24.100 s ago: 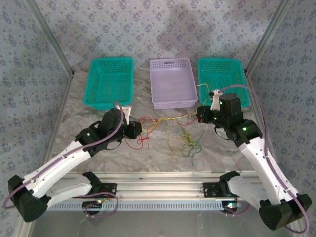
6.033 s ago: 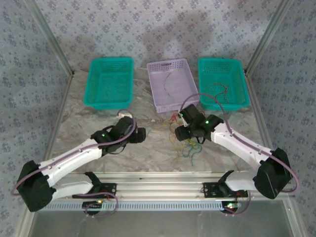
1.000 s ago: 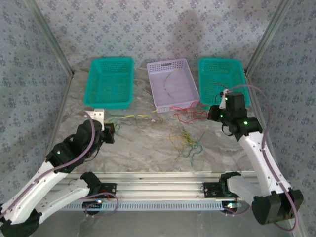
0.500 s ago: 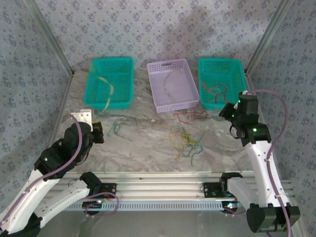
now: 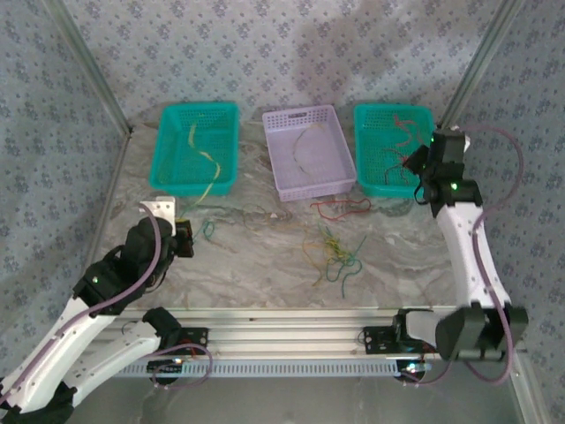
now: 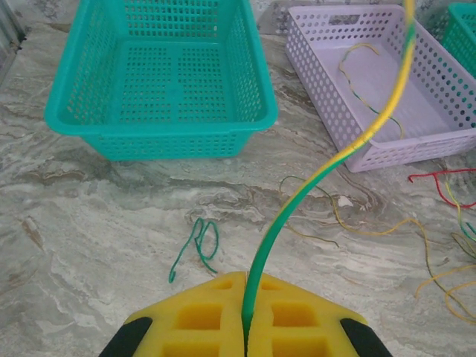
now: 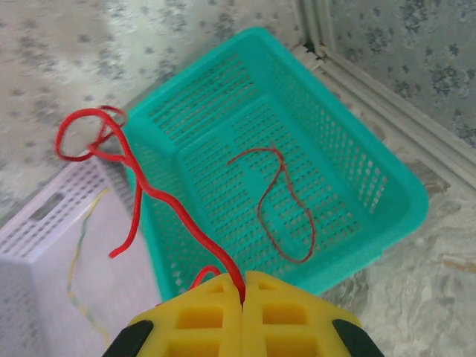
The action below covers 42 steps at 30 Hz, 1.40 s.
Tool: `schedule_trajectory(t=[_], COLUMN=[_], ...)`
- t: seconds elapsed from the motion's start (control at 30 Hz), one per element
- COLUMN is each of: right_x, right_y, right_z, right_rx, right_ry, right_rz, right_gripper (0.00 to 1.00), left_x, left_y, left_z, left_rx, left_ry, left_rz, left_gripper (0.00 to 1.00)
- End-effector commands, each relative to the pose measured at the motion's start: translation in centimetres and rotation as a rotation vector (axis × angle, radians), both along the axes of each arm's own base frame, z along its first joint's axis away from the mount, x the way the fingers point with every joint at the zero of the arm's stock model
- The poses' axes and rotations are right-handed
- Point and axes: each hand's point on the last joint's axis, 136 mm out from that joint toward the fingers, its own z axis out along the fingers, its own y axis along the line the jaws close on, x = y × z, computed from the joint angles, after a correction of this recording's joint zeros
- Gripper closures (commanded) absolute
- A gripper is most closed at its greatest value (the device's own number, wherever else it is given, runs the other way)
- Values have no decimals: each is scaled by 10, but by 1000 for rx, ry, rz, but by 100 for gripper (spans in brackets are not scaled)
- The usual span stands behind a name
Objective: Untangle the cables
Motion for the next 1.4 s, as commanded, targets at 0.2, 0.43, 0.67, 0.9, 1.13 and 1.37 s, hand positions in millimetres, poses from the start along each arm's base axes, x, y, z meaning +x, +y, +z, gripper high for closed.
schedule_trajectory(t=[0.2, 0.43, 0.67, 0.9, 1.13, 1.37], right_x=[76, 89, 89, 72, 15, -42], right_y=[-30, -35, -29, -1, 33, 63], right_z=[-66, -100, -93, -29, 33, 53], right_rx=[-18, -32, -47, -53, -35, -83], right_ry=[174, 256, 250, 78, -133, -213], right_rz=[-97, -94, -81, -22, 53, 151], right_gripper=[100, 84, 55, 39, 28, 14], left_x=[10, 26, 55, 96, 140, 184], left_y=[-25, -51, -90, -145, -204, -248], left_z=[17, 26, 30, 52, 42, -8], left_rx=[-45, -48, -51, -57, -77, -38], left_ry=[-6, 16, 44, 57, 140, 265], left_rz=[-82, -135, -199, -299, -370, -375], left_gripper=[100, 100, 100, 100, 100, 100])
